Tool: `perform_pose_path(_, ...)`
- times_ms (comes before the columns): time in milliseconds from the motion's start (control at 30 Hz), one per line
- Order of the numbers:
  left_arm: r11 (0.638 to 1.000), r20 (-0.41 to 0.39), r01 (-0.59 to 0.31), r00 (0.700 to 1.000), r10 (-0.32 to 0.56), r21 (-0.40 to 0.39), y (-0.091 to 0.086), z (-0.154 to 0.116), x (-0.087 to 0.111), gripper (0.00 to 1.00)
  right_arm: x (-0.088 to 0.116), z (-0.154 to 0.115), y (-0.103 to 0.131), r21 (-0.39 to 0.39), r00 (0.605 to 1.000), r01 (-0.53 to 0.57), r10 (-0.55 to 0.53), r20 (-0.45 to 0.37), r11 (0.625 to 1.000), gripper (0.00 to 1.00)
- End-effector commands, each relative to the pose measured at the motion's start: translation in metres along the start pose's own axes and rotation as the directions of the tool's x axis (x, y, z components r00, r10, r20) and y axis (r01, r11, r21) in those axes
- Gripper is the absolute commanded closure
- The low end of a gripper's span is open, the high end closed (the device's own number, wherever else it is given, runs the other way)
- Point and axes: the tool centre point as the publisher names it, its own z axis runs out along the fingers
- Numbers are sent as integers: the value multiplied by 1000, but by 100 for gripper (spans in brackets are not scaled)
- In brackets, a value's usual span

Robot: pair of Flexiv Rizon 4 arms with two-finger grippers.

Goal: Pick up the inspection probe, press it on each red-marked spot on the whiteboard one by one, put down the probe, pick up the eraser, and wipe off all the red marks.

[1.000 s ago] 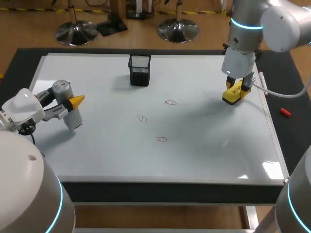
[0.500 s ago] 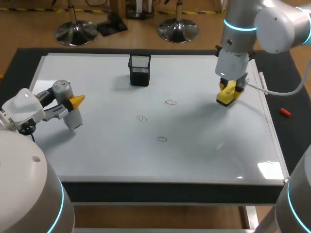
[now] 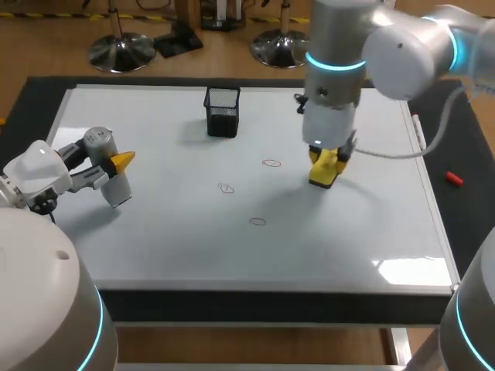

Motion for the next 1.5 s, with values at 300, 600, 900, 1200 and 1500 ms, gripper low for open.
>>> perform_pose_path(300, 1000, 4, -1, 1000, 1, 1, -1, 1, 0, 100, -66, 5, 58, 40, 974, 226, -225, -30, 973, 100)
perform_pose_path(600, 1000, 4, -1, 1000, 1, 1, -1, 1, 0, 100, -124, 12, 92, 40, 919, 393, -392, -47, 918, 100)
perform_pose_path(900, 1000, 4, -1, 1000, 1, 1, -1, 1, 0, 100, -168, 20, 112, 28, 869, 495, -495, -25, 868, 100)
perform_pose_path(1200, 1000, 4, -1, 1000, 1, 1, -1, 1, 0, 100, -200, 33, 121, 2, 839, 544, -544, 2, 839, 100)
perform_pose_path(1500, 1000, 4, -1, 1000, 1, 1, -1, 1, 0, 100, -219, 39, 121, -5, 830, 557, -556, 30, 831, 100)
